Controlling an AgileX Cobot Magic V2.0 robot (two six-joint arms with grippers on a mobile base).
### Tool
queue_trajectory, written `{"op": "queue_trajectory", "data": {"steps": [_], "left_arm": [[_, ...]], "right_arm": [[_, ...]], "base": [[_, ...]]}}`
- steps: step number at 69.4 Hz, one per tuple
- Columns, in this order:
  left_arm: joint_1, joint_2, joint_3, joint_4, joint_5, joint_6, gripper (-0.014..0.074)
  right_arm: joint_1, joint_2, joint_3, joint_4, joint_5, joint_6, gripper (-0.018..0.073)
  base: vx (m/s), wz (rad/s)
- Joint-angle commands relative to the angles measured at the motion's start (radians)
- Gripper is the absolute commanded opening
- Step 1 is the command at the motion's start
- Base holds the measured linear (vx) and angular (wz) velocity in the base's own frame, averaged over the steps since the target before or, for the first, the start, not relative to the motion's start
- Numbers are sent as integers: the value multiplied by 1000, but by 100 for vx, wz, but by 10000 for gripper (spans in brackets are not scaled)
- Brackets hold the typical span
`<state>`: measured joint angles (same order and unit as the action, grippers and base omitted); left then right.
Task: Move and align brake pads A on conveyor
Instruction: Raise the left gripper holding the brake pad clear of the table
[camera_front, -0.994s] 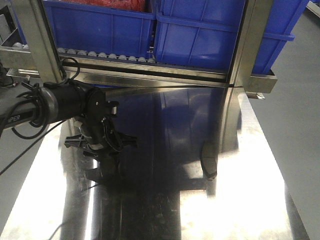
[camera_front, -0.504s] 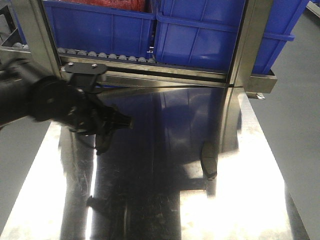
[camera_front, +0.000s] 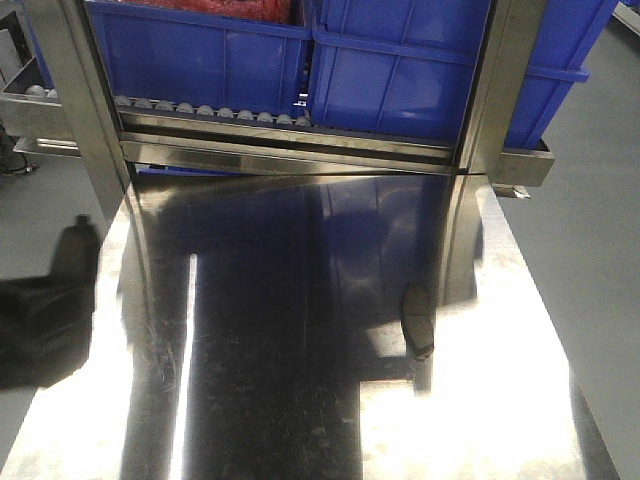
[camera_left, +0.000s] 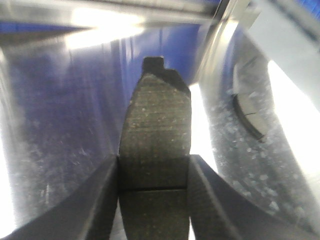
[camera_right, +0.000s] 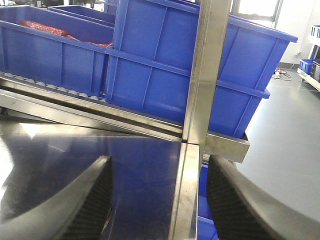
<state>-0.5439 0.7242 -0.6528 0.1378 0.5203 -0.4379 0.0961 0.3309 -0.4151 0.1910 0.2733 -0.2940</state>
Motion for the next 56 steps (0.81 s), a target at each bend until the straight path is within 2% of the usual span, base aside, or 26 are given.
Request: {"op": "queue_trajectory", "data": {"steps": [1,9,18,56], "left_arm": [[-9,-142,43,10,-114,39,-6],[-9,-280,106,10,-113,62,-6],[-9,-344,135,9,-103,63,-6],[-9,-343,137,10,-103,63,-6]], "right_arm": [[0,10,-27,-4,-77,-10,416],[0,10,-27,-4,-77,-10,416],[0,10,-27,-4,-77,-10,416],[0,10,-27,-4,-77,-10,416]], "base": [[0,0],[0,0],[0,0],[0,0]]}}
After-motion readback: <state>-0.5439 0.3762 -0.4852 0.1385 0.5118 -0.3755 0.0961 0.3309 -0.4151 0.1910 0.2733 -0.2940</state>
